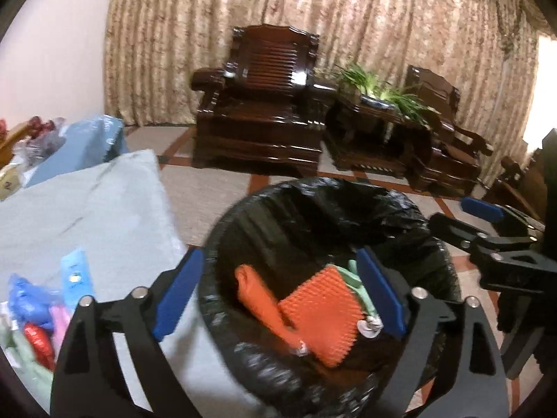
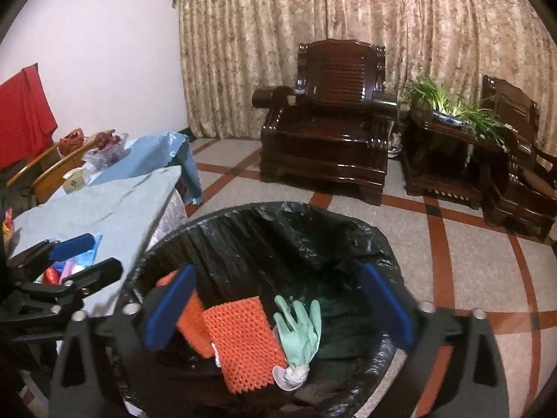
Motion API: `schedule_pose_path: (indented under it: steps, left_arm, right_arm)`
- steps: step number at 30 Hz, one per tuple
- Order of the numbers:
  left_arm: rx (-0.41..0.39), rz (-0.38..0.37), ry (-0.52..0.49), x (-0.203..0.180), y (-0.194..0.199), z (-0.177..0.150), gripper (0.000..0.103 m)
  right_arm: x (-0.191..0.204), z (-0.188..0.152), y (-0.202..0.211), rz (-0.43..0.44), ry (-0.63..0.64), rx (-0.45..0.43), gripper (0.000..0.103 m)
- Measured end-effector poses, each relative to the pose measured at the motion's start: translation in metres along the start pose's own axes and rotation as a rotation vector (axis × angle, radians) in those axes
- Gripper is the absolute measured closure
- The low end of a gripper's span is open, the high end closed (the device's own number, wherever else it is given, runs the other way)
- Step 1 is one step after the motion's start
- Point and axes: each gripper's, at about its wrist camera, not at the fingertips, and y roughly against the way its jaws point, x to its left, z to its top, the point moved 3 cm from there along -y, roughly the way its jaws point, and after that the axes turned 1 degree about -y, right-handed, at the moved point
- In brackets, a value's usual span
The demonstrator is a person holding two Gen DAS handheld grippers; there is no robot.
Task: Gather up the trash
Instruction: 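Move the left gripper to the green glove while the right gripper reaches the blue tube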
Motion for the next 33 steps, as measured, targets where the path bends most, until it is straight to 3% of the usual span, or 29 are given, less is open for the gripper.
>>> schedule_pose_path:
  steps: [9,21,27,33]
  left_arm:
    - [-0.051,0.158,0.084,0.063,0.063,-0.009,0.010]
    - [-0.073,0.374,0.188,0.151,0.140,-0.050,0.010]
    - [-0.042,0.457,0.237,0.192,0.158,-0.076,0.010]
    - [-0.021,0.487,0.283,0.219,0.157,-0.091,0.011]
  right_arm:
    - [0.058,0.009,0.006,0.107,0.047,-0.025,0.006]
    - [0.162,0.000,-0.005,0.254,0.152,-0.028,0.006]
    - [0.204,-0.015,-0.022,0.292,0.180,0.002,0.006]
    - [0.237,-0.028,-0.040,0.319,0.227,0.039,0.006]
